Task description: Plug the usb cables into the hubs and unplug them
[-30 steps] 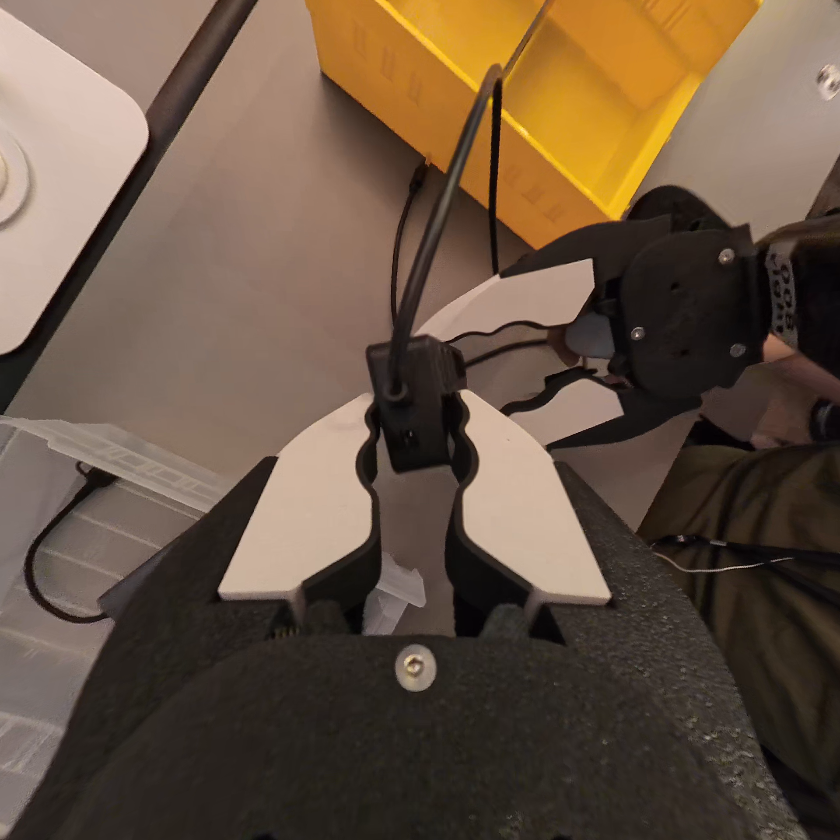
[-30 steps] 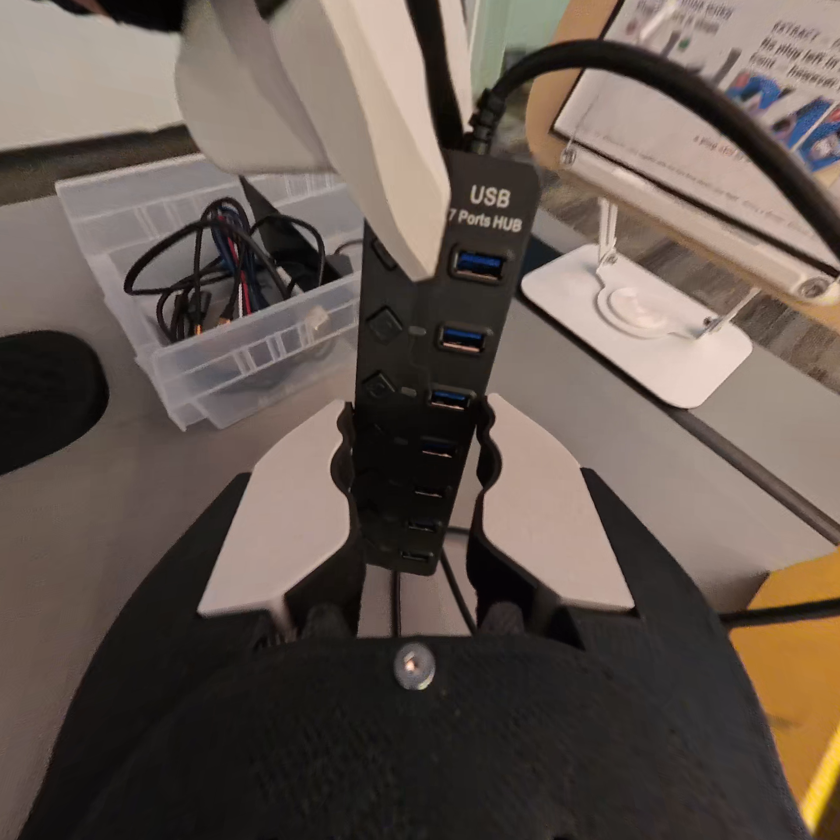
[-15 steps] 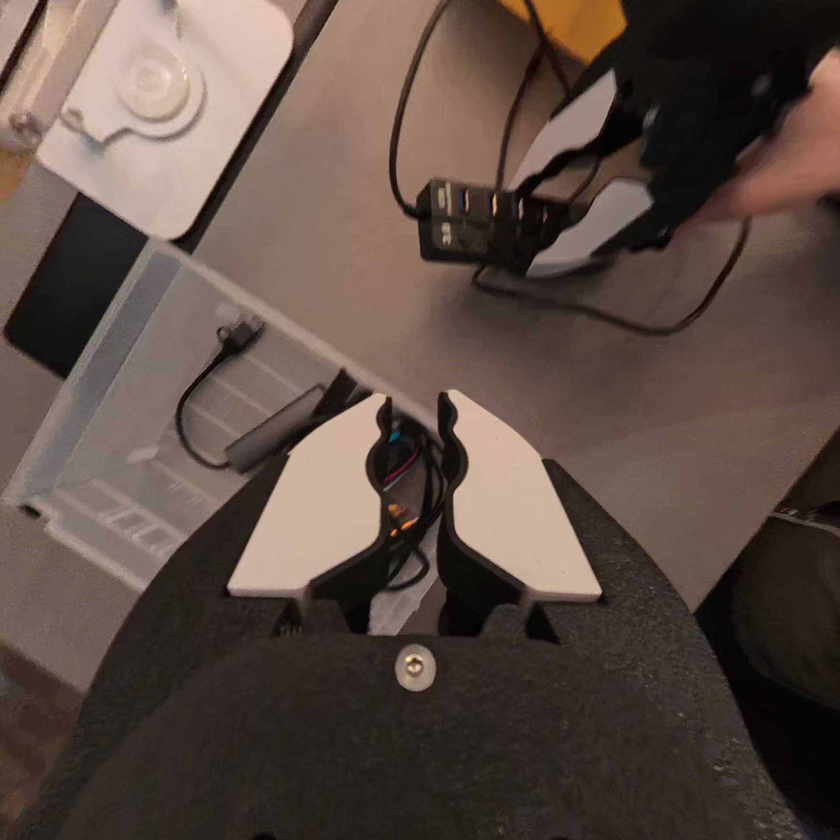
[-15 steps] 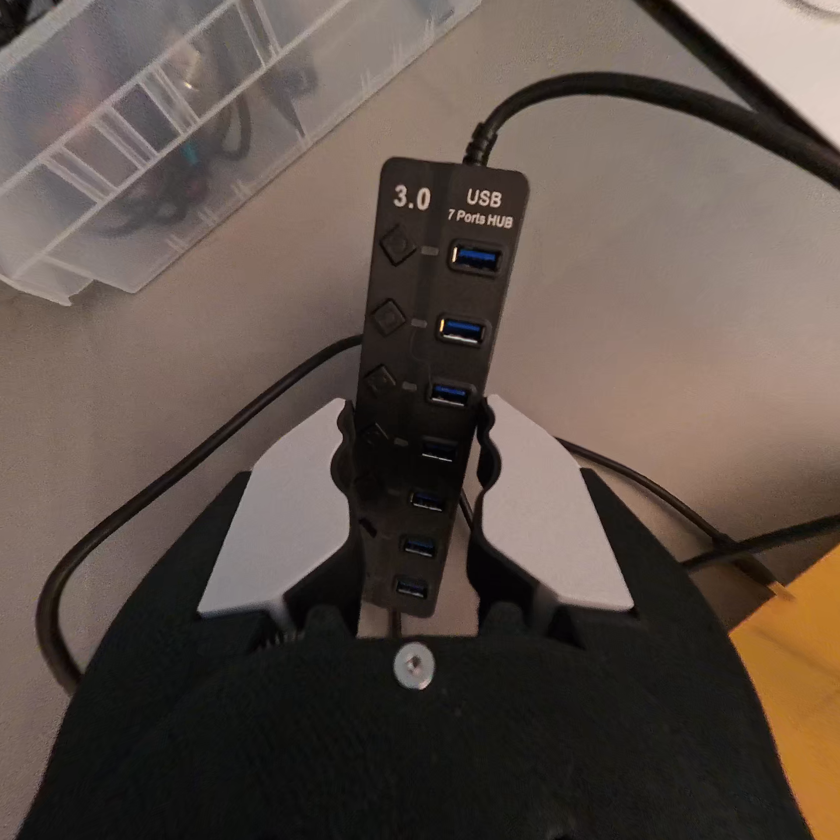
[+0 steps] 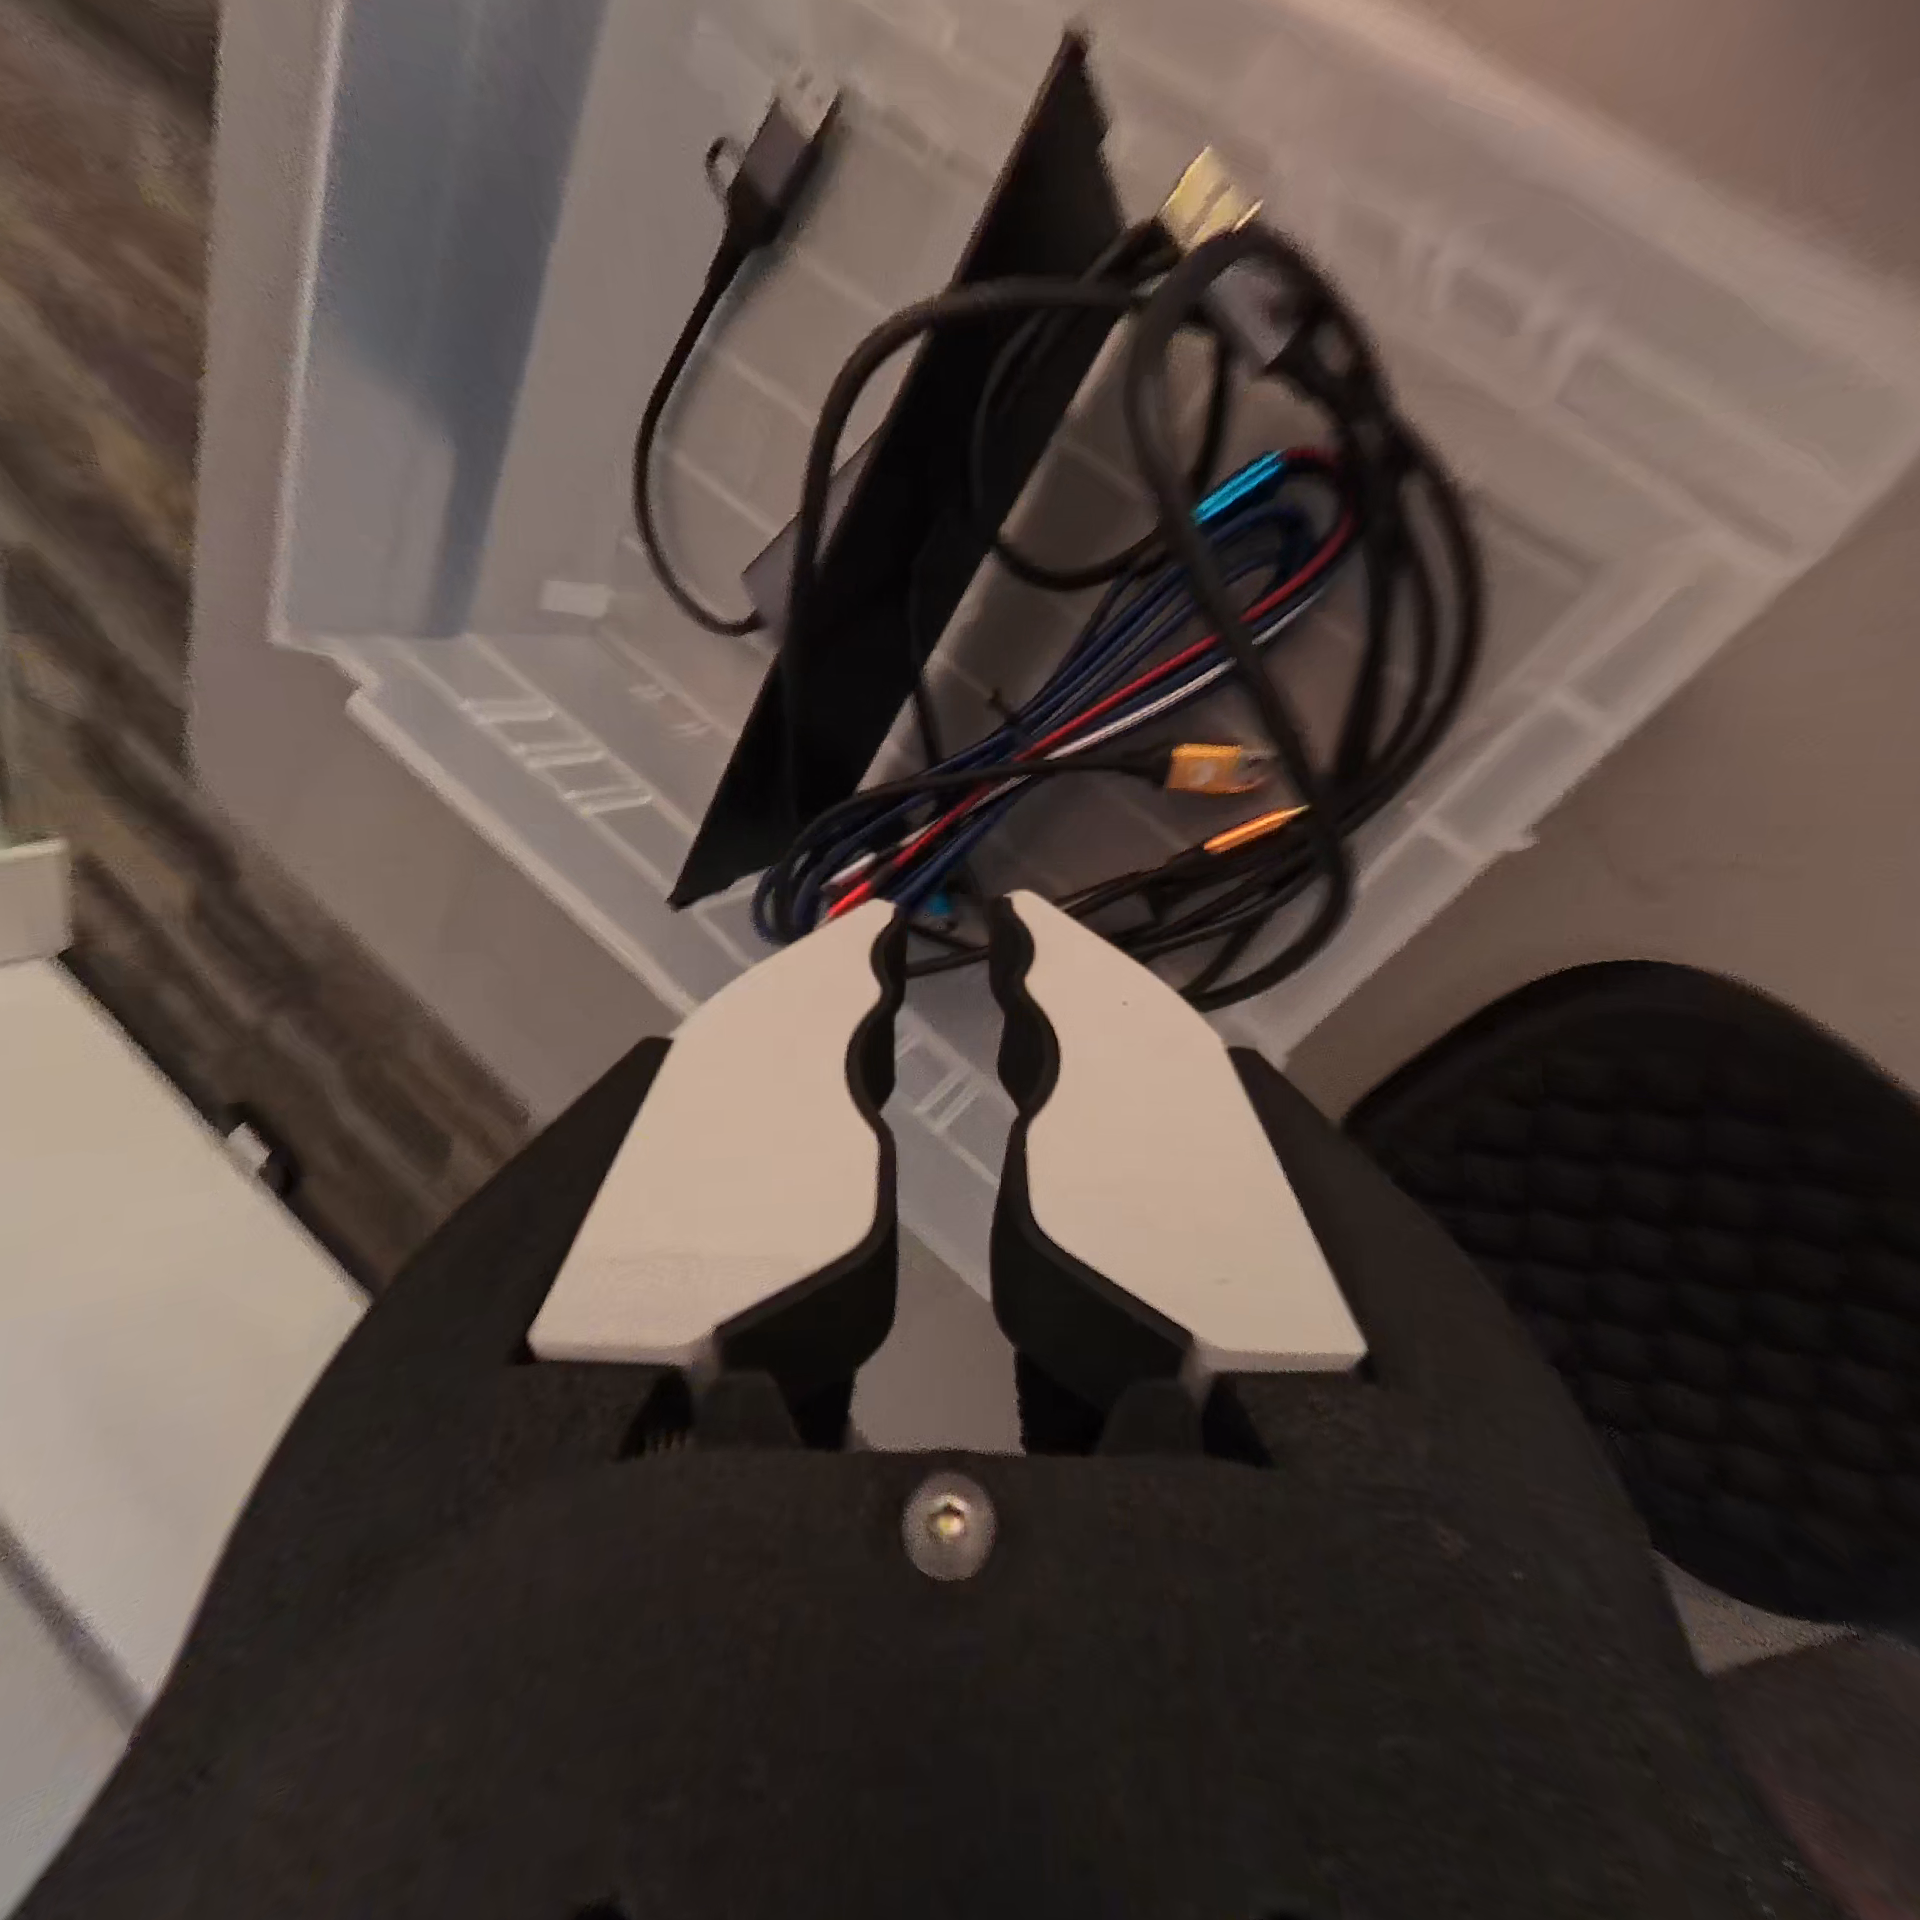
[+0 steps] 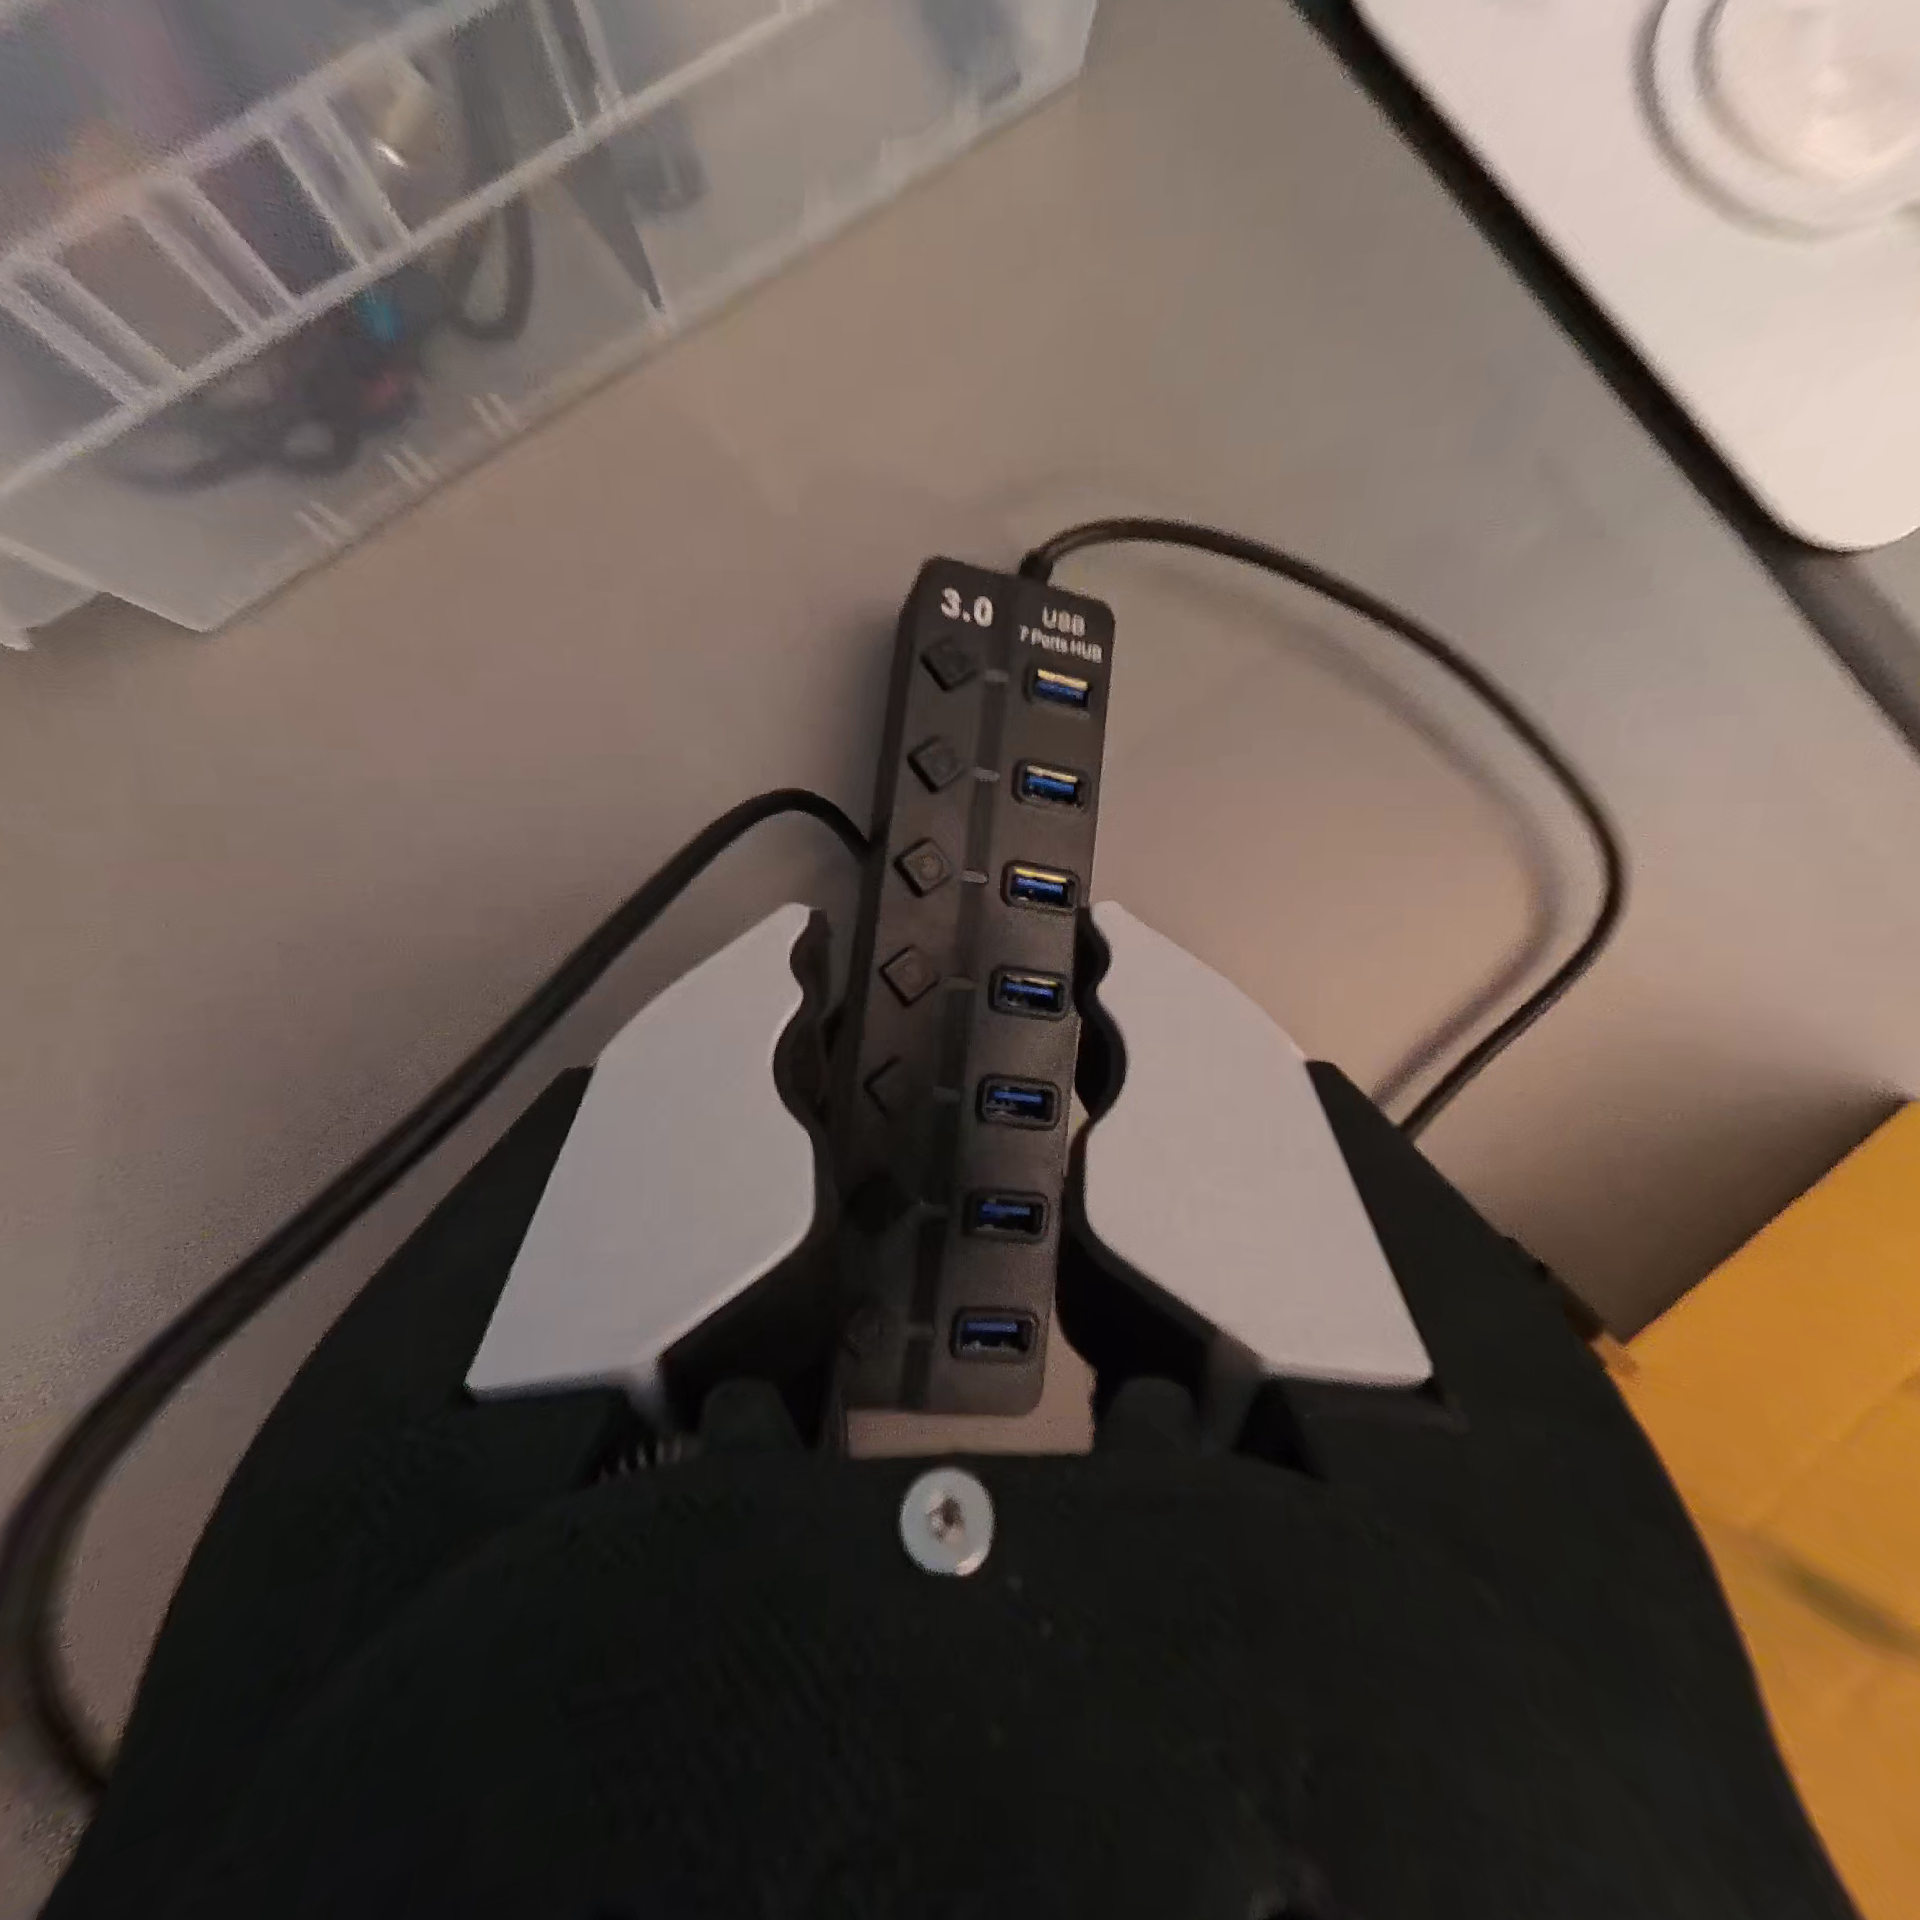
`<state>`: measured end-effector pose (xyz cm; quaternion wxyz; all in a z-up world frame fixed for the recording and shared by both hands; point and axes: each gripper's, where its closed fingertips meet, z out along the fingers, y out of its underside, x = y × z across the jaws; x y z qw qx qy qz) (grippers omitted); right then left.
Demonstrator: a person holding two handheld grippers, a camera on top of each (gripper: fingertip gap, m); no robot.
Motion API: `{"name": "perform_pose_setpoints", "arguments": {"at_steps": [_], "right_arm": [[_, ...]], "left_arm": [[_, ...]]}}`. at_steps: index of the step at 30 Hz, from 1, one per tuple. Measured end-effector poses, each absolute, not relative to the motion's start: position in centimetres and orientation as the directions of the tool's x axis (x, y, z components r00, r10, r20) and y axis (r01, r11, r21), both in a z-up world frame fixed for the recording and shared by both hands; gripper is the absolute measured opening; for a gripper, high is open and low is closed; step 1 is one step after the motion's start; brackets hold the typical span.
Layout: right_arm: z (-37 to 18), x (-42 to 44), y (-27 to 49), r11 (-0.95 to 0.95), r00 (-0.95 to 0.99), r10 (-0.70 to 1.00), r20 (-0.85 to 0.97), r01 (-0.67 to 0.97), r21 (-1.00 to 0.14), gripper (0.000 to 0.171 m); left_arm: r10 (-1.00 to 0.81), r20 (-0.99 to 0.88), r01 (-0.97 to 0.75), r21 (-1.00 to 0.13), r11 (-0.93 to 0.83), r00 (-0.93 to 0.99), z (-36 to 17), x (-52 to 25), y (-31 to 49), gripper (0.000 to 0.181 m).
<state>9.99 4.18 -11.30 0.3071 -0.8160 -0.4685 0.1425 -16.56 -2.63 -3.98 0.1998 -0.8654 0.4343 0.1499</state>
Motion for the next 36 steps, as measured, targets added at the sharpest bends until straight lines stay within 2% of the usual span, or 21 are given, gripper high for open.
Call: {"name": "perform_pose_setpoints", "arguments": {"at_steps": [6,10,12,14,22,27,36], "right_arm": [[-7.3,9.7,3.0,-0.300,0.473,0.879,0.053,0.637,-0.710,0.044],[-6.9,9.8,2.8,-0.302,0.450,0.893,0.013,0.620,-0.724,0.044],[-6.8,9.8,2.6,-0.308,0.432,0.902,-0.019,0.611,-0.729,0.044],[-6.7,9.8,2.5,-0.317,0.421,0.906,-0.047,0.600,-0.734,0.044],[-6.3,9.9,2.6,-0.327,0.388,0.916,-0.102,0.575,-0.750,0.044],[-6.5,10.0,2.7,-0.337,0.378,0.917,-0.124,0.571,-0.748,0.044],[-7.5,10.1,2.7,-0.351,0.364,0.920,-0.150,0.588,-0.728,0.041]], "left_arm": [[-0.701,-0.531,-0.851,-0.074,-0.520,0.475,-6.2,-19.2,-1.0,0.020],[-0.743,-0.573,-0.915,-0.031,-0.402,0.346,-7.1,-19.1,0.5,0.020],[-0.758,-0.588,-0.942,-0.021,-0.334,0.282,-7.5,-18.9,1.1,0.014],[-0.792,-0.572,-0.964,0.002,-0.265,0.216,-8.0,-18.8,1.3,0.011],[-0.861,-0.506,-0.975,0.211,-0.069,-0.049,-9.5,-19.3,1.7,0.019],[-0.898,-0.423,-0.951,0.309,-0.018,-0.121,-10.3,-20.0,1.9,0.019],[-0.941,-0.322,-0.927,0.373,-0.025,-0.104,-10.8,-20.2,1.9,0.008]]}}
